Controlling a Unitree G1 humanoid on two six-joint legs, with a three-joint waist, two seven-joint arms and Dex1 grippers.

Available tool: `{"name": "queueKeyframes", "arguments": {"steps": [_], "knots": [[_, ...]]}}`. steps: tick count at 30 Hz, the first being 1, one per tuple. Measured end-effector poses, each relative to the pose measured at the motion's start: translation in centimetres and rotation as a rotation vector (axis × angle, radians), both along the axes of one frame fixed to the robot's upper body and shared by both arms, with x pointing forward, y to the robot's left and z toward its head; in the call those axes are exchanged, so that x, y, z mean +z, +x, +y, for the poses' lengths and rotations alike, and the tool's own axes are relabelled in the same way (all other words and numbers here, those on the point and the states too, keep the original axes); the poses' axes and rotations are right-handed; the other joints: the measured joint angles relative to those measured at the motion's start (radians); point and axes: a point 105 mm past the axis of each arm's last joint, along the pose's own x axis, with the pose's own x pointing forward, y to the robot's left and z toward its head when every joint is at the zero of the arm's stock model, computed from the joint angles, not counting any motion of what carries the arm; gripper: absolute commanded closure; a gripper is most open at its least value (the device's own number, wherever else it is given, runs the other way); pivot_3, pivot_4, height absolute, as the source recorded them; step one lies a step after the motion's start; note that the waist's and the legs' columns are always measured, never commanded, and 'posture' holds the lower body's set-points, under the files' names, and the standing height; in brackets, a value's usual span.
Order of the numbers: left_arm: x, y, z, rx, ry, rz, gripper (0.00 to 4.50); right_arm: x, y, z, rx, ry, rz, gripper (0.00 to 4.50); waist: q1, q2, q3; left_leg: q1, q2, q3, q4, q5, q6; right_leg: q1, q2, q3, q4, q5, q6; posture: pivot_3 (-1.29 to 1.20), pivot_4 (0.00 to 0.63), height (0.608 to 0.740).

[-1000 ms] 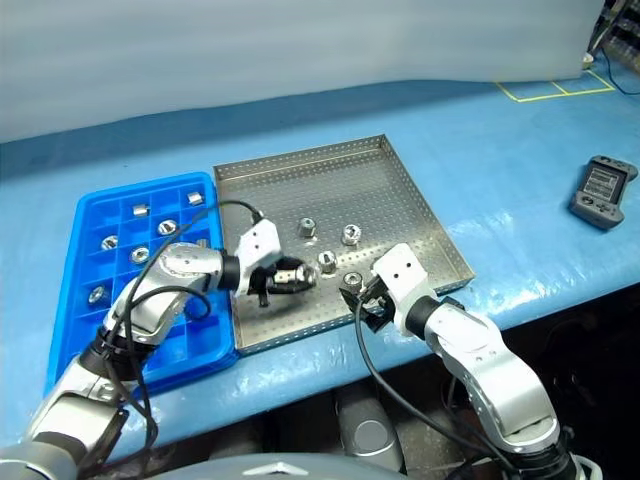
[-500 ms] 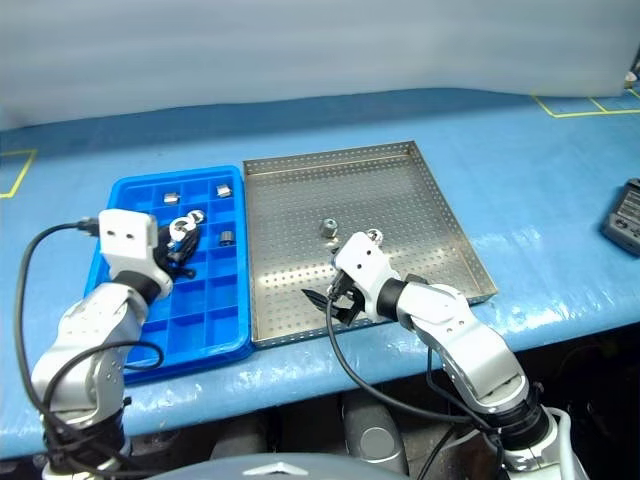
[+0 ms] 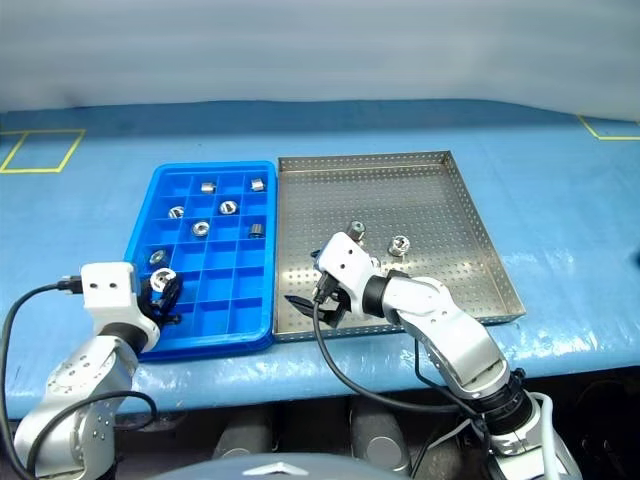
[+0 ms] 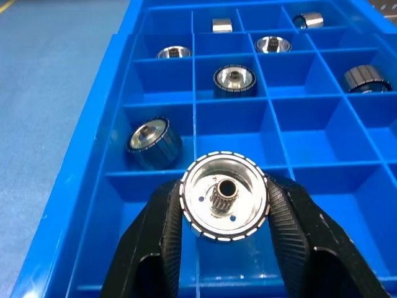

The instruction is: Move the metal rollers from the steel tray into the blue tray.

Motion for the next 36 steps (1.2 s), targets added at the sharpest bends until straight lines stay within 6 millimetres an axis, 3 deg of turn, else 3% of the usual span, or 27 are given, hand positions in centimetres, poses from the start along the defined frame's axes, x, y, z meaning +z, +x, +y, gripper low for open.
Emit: {"name": "queueKeyframes", "arguments": {"steps": [3,4,11,21,27,31,36], "knots": [[-0.3,-0.1,-0.4,-0.019,-0.02,0.017,2.82,0.0,0.0,0.0,-0.005,0.001,0.001,0.0,0.0,0.0,0.0,0.0,0.0,0.0,0.0,0.0,0.0,0.0,0.0,0.0,0.0,0.0,0.0,-0.01,0.15,0.74],[-0.5,0.0,-0.6,-0.027,-0.03,0.021,2.1,-0.1,0.0,-0.1,-0.009,0.001,0.004,0.0,0.0,0.0,0.0,0.0,0.0,0.0,0.0,0.0,0.0,0.0,0.0,0.0,0.0,0.0,0.0,-0.01,0.15,0.74],[-0.2,0.6,-1.4,-0.086,-0.048,0.015,0.01,-0.6,-0.2,-0.5,-0.044,0.006,0.017,0.0,-0.008,0.0,0.0,0.0,0.0,0.0,0.0,0.0,0.0,0.0,0.0,0.0,0.0,0.0,0.0,-0.06,0.15,0.74],[4.8,4.8,-2.8,-0.293,0.018,-0.132,0.01,-0.4,0.2,-3.8,-0.208,0.001,0.001,0.0,-0.031,0.0,0.0,-0.001,0.0,0.001,0.0,0.0,0.0,0.0,0.0,0.0,-0.001,0.0,0.0,-0.17,0.15,0.74],[7.1,8.6,-7.0,-0.528,-0.003,-0.185,0.01,-0.7,-0.2,-5.8,-0.312,-0.01,0.007,0.0,-0.074,0.0,0.0,-0.001,-0.001,0.001,0.0,0.0,0.0,0.0,0.0,0.001,-0.001,0.001,0.002,-0.25,0.15,0.74],[7.3,10.1,-9.3,-0.642,-0.001,-0.181,0.01,-0.7,-0.4,-6.3,-0.35,-0.007,0.003,0.0,-0.122,0.0,0.0,-0.001,0.0,0.001,-0.001,0.0,0.0,-0.001,0.0,0.001,-0.001,0.004,0.006,-0.28,0.15,0.74],[5.6,12.4,-11.2,-0.693,-0.015,-0.126,0.01,-0.6,-0.7,-6.6,-0.384,0.002,-0.004,0.0,-0.17,0.0,0.0,-0.001,0.0,0.0,-0.001,0.0,0.0,-0.001,0.0,0.001,-0.001,0.004,0.007,-0.3,0.15,0.74]]}}
